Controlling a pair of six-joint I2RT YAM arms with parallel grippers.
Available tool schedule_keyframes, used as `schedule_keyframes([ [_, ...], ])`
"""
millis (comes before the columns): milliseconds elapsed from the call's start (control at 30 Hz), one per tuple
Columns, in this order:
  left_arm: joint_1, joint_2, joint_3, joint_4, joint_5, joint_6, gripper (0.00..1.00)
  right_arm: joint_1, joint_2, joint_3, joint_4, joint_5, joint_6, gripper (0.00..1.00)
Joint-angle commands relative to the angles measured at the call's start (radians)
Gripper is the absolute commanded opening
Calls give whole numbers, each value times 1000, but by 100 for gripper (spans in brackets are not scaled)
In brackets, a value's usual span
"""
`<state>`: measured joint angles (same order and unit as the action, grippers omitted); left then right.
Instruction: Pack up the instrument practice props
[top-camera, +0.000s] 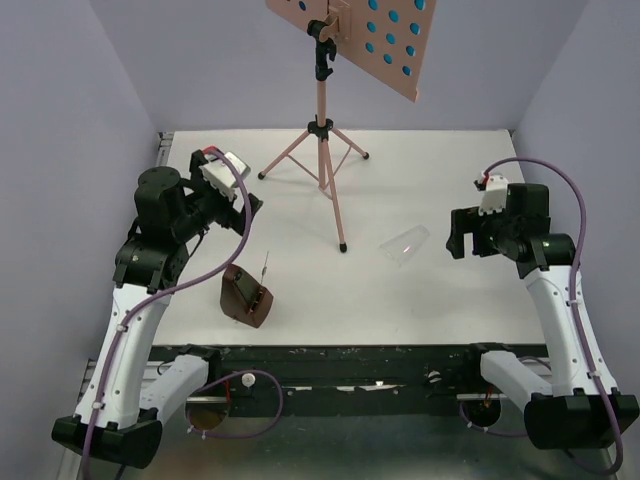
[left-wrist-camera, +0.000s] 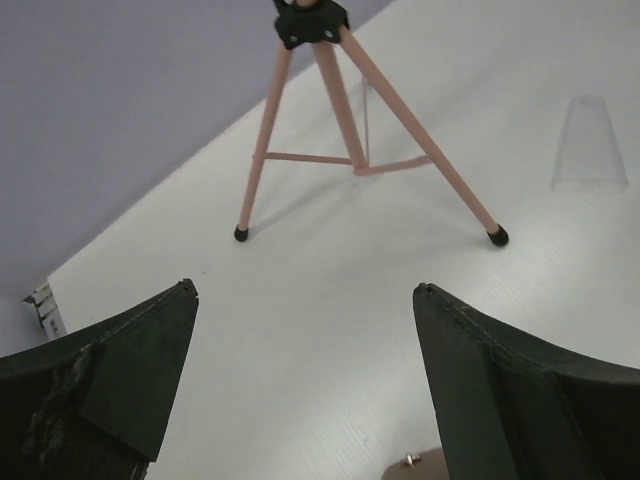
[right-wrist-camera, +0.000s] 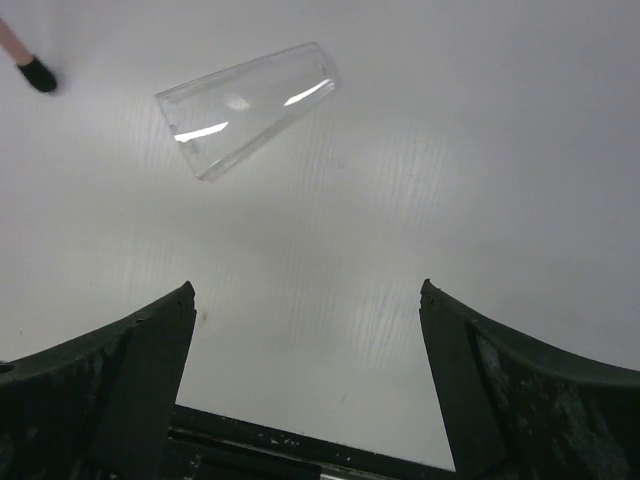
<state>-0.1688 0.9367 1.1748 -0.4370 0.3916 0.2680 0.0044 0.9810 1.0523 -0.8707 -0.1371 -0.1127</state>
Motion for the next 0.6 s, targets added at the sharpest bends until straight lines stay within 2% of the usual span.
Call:
schedule_keyframes([
  [0, -60, -61, 51, -293, 84, 168, 99, -4, 7, 3, -34, -303, -210, 100],
  [67, -72, -65, 63, -366, 72, 169, 99, -4, 7, -3, -45, -546, -332, 100],
  [100, -75, -67, 66, -403, 63, 175, 99, 29, 4, -15, -9, -596, -329, 100],
  [167, -75, -72, 71, -480, 55, 204, 99, 150, 11, -37, 91, -495, -272, 100],
  [300, -75, -32, 104, -601, -35, 217, 99, 322, 36, -32, 179, -452, -300, 100],
  [433, -75, 40, 109, -646, -109, 75, 99, 431, 87, -6, 214, -420, -358, 100],
  [567, -58, 82, 69, -669, -13, -68, 95, 528, 156, 15, 304, -415, -369, 100],
])
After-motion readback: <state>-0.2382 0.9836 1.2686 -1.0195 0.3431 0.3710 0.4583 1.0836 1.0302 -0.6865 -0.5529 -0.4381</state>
